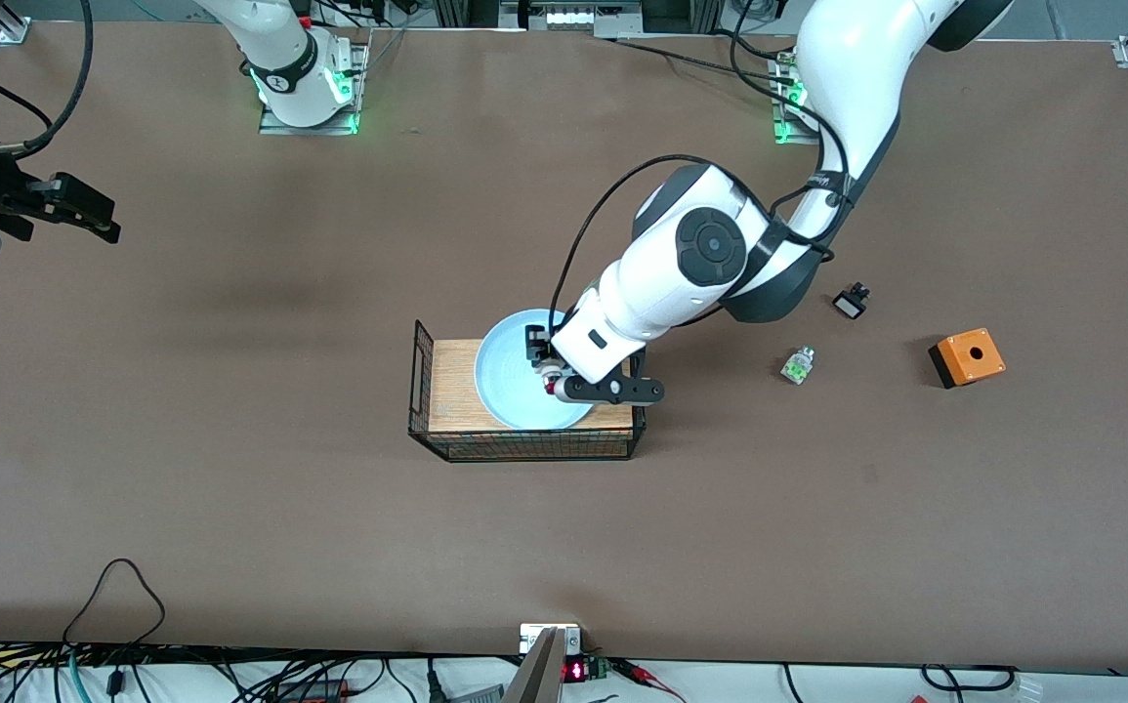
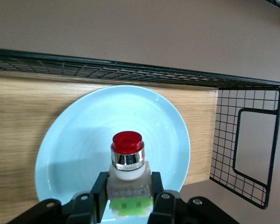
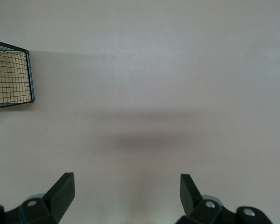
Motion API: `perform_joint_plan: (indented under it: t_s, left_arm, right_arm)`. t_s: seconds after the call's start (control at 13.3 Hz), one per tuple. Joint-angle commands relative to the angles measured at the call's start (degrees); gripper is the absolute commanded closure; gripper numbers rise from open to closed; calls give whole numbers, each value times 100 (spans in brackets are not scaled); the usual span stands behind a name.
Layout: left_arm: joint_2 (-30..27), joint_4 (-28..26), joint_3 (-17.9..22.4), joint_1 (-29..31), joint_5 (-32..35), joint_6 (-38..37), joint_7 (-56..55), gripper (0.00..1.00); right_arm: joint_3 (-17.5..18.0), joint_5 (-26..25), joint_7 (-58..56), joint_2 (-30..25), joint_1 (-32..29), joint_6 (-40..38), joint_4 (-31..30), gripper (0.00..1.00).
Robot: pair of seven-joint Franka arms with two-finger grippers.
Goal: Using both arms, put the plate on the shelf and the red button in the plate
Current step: 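Lower the red button onto the plate and open the left gripper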
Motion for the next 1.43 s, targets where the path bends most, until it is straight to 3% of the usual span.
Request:
perform_joint_plan:
  t_s: [0.0,0.6,0.75,0.83,1.13,1.35]
  left_arm:
    - [191,136,110,-113,237,142,-37,92]
    - [288,127,119,-166,263,133,-54,87]
    - [253,127,110,-122,255,116,-63,46]
    - [253,127,119,-122,263,116,-46,0]
    - [-1,127,110,-78,255,-42,-63,0]
    - [-545,145,110,53,272,-1129,-63,0]
  right_arm:
    - [19,46,-113,7,-12,-109,83,0]
    - [28,73,-271,16,-3,-539,74,0]
    - [28,73,-271,7,-3,-557,74,0]
    - [28,73,-271,7,-3,-557,74,0]
    - [28,81,-245,-2,-3,-557,74,0]
    - [28,81,-219,-11,6,-548,83,0]
